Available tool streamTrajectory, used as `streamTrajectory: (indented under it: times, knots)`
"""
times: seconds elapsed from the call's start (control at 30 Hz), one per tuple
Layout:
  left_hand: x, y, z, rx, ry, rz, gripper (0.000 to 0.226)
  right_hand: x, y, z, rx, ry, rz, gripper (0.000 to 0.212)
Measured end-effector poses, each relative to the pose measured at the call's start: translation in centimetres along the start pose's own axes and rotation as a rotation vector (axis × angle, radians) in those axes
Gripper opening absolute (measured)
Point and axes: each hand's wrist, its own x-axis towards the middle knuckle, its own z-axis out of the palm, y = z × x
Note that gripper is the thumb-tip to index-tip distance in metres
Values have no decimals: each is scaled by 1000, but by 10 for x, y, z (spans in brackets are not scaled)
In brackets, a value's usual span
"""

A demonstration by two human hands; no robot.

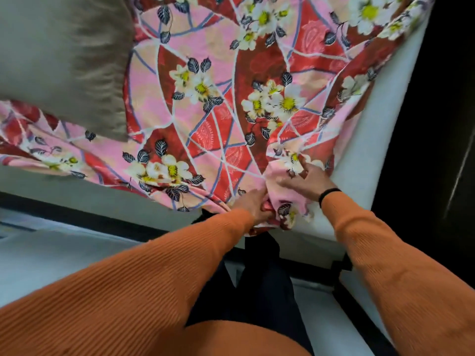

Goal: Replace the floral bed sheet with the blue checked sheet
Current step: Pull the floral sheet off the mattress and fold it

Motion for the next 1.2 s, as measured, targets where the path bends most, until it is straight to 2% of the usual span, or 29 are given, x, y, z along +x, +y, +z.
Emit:
streamTrajectory:
  times: [0.07,0.13,0.17,0.23,0.3,0.47,0.63,0.7,0.8,0.87,0.93,1.03,1.13,1.2]
  knots:
    - [1,10,18,-5,-1,-29,69,4,13,5,-189,22,93,112]
    - [3,16,31,24,-18,-33,57,6,26,14,-284,74,168,119]
    - [4,19,35,70,-19,-40,48,7,33,19,-288,108,189,114]
    - [6,24,41,175,-16,-63,36,6,43,28,-300,160,191,86]
    - [3,28,44,176,-91,-72,29,7,57,28,-311,123,194,65]
    - [-5,41,75,35,-306,-15,24,-11,93,-8,-364,-45,313,66]
    - [-6,47,96,-83,-605,-204,31,-29,124,-28,-687,-101,404,59]
    - [4,40,84,-107,-504,-276,30,-32,127,-28,-757,-91,424,49]
    - [23,45,40,-208,-56,-296,52,-41,116,-21,-813,-31,441,47]
    - [36,65,13,-242,117,-238,71,-52,101,-9,-831,6,394,44]
    - [46,96,-1,-267,119,-183,85,-61,89,8,-823,34,299,39]
    - [56,134,-3,-242,38,-162,92,-74,72,26,-749,65,208,39]
    - [65,132,-4,-126,63,-241,69,-71,65,30,-720,19,178,46]
    - [67,117,-8,-85,125,-277,47,-64,65,24,-710,-113,171,62]
